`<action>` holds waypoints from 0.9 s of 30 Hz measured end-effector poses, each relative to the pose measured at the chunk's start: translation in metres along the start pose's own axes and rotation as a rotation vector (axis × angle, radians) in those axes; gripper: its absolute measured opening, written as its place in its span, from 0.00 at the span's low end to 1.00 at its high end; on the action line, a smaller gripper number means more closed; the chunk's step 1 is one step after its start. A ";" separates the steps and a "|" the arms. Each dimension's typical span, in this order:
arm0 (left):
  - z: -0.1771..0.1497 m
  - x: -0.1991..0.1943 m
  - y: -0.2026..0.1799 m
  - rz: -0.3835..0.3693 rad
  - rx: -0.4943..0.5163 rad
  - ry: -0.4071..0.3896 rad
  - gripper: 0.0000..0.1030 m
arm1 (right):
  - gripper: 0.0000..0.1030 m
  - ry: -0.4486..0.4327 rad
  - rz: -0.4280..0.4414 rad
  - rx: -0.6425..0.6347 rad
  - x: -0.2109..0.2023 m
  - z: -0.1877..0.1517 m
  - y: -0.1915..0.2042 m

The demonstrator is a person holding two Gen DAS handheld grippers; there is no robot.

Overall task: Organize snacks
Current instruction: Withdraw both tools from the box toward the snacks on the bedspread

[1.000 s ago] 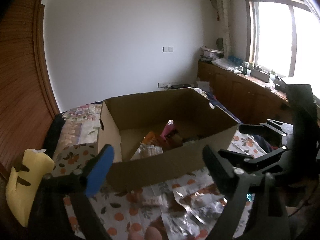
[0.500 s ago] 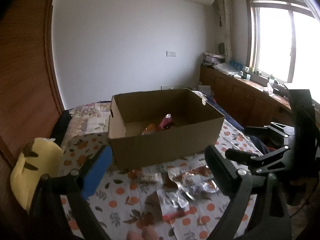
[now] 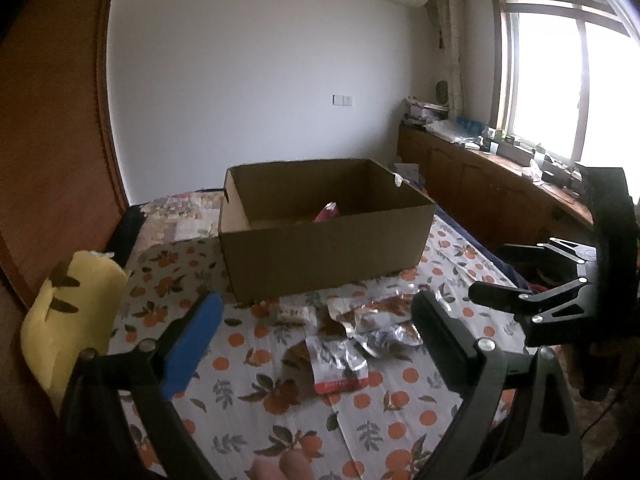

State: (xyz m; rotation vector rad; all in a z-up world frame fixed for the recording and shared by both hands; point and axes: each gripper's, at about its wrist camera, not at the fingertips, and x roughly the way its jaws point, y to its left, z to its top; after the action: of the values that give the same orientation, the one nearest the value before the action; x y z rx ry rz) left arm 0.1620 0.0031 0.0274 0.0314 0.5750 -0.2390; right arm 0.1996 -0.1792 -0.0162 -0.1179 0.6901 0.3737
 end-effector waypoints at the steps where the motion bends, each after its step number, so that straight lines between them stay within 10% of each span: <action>1: -0.003 0.000 0.001 0.002 -0.003 0.004 0.93 | 0.90 0.004 -0.001 0.001 0.001 -0.002 0.000; 27: -0.072 0.040 0.007 -0.018 -0.065 0.135 0.95 | 0.90 0.086 0.005 0.022 0.034 -0.051 -0.004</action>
State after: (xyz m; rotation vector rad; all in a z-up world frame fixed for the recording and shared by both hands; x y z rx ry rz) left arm 0.1576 0.0086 -0.0547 -0.0206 0.7172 -0.2373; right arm 0.1948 -0.1848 -0.0777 -0.1116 0.7790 0.3674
